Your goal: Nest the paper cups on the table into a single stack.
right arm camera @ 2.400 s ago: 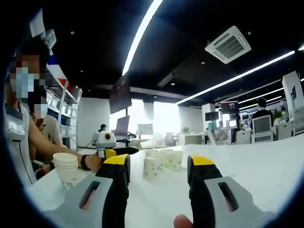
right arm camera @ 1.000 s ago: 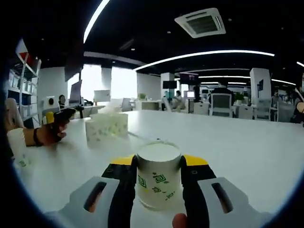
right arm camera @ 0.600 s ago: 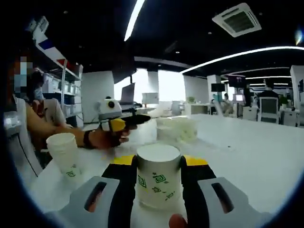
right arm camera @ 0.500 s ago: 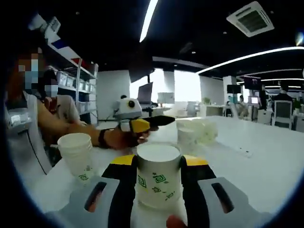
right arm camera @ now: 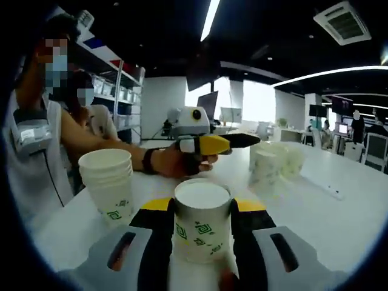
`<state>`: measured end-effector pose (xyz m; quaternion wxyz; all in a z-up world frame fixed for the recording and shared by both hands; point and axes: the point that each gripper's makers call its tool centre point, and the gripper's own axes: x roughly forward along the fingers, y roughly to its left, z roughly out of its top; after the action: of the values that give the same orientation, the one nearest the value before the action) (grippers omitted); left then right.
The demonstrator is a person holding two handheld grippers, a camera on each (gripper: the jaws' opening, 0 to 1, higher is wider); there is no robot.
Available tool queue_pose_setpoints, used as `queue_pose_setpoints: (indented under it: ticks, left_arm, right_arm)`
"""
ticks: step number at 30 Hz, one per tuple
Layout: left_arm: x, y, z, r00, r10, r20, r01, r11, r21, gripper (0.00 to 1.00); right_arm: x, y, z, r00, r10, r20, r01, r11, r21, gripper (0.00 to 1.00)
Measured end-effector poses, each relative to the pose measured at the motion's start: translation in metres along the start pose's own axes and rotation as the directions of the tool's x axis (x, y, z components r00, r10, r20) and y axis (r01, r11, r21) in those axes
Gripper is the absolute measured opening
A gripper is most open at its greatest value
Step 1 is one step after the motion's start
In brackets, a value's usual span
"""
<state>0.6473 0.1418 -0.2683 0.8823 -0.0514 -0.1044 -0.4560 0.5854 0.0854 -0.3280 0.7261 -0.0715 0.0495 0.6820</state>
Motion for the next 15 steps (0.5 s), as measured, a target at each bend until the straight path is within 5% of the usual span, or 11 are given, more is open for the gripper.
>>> queue_pose_setpoints:
  ticks: [3,7,15]
  left_arm:
    - [0.001,-0.001,0.003,1.000,-0.003,0.010,0.003,1.000,0.000,0.47]
    - [0.003,-0.002,-0.004,1.000,-0.002,-0.013,0.002,1.000,0.020,0.47]
    - [0.003,-0.007,-0.002,1.000,-0.016,-0.021,0.017,0.999,0.042,0.47]
  right_arm:
    - [-0.002,0.000,-0.001,1.000,0.005,0.002,-0.005,1.000,-0.001,0.40]
    - [-0.005,-0.004,-0.007,0.999,-0.016,-0.034,0.014,0.999,-0.041,0.53]
    - [-0.009,-0.003,-0.001,0.999,-0.026,-0.021,0.025,0.998,-0.051,0.51]
